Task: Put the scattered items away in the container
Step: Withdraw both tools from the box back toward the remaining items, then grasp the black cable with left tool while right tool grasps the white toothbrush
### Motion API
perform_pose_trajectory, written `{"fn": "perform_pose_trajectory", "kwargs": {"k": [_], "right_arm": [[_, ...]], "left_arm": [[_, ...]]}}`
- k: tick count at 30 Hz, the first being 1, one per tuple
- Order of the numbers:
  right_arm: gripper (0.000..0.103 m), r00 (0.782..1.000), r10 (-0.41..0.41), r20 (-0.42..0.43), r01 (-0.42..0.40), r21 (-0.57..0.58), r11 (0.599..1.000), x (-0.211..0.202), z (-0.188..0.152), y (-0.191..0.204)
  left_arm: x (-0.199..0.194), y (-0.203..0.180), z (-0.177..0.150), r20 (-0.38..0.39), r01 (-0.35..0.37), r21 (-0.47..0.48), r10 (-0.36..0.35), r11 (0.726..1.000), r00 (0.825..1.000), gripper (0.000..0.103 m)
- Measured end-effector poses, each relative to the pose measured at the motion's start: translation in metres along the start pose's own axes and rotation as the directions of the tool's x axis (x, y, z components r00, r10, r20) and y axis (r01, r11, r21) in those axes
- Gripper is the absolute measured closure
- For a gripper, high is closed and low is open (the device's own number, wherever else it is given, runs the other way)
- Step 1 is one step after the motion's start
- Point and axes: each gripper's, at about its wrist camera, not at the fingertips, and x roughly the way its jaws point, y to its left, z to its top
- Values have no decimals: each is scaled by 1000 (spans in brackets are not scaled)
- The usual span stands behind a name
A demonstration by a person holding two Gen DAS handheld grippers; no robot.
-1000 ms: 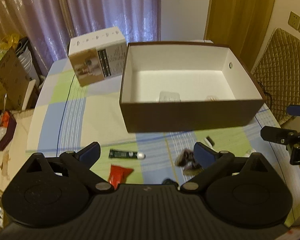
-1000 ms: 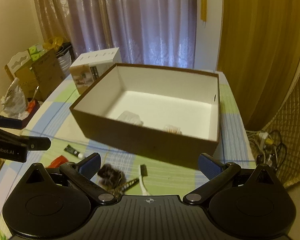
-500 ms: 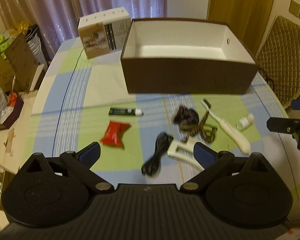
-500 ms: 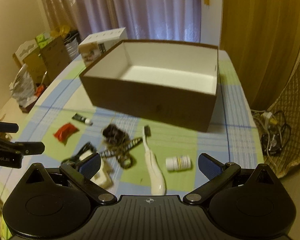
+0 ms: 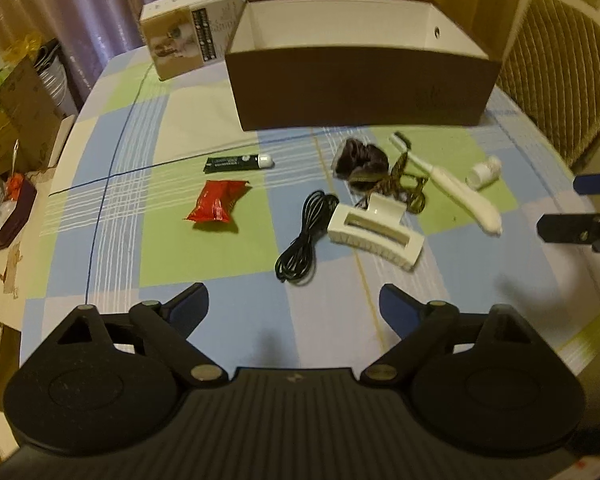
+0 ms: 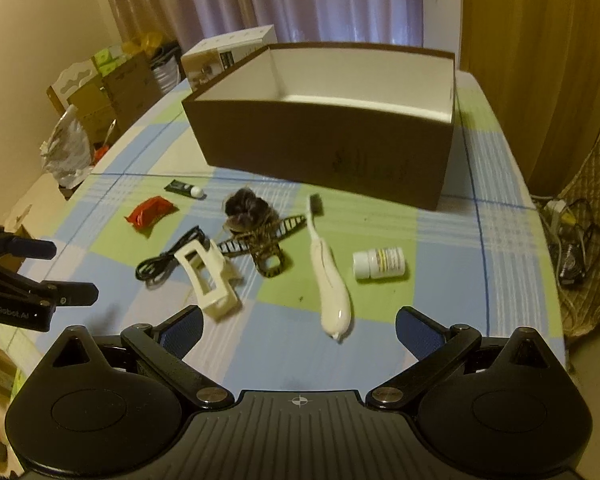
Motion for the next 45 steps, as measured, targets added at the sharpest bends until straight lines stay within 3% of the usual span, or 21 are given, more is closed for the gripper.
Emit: {"fn": "perform_pose_trajectory", "kwargs": {"k": [6,13,15,20,27,30,33,38,45], "right_arm": [[4,1000,-10,-12,11,26,1000,21,-2,-11],[15,998,-26,-56,30,70,997,47,0,-22],[15,998,-28,-60,33,86,996,51,2,-26],[15,997,-43,-70,50,106,993,58,5,-32],[15,997,-29,-73,38,117,992,65,7,-33],[15,997,-18,-72,26,109,994,69,8,-32],[15,998,-2,-70,9,94,996,73,9,-29],[16,997,10,-72,-5,64,998,84,10,-26],[44,997,-35,-74,35,-8,999,105,11,-20]], "left_arm": [[26,2,5,-16,37,55,-36,998,999,26],[56,2,18,-21,78,150,-75,986,997,35],[65,3,22,-24,96,172,-93,980,995,36],[87,2,30,-46,129,240,-121,962,992,54],[106,5,38,-67,152,287,-139,946,988,56],[112,6,39,-74,167,300,-151,939,986,68],[116,9,37,-88,187,285,-169,940,982,83],[110,22,29,-93,174,217,-157,961,983,85],[100,41,13,-116,139,127,-124,982,985,85]]}}
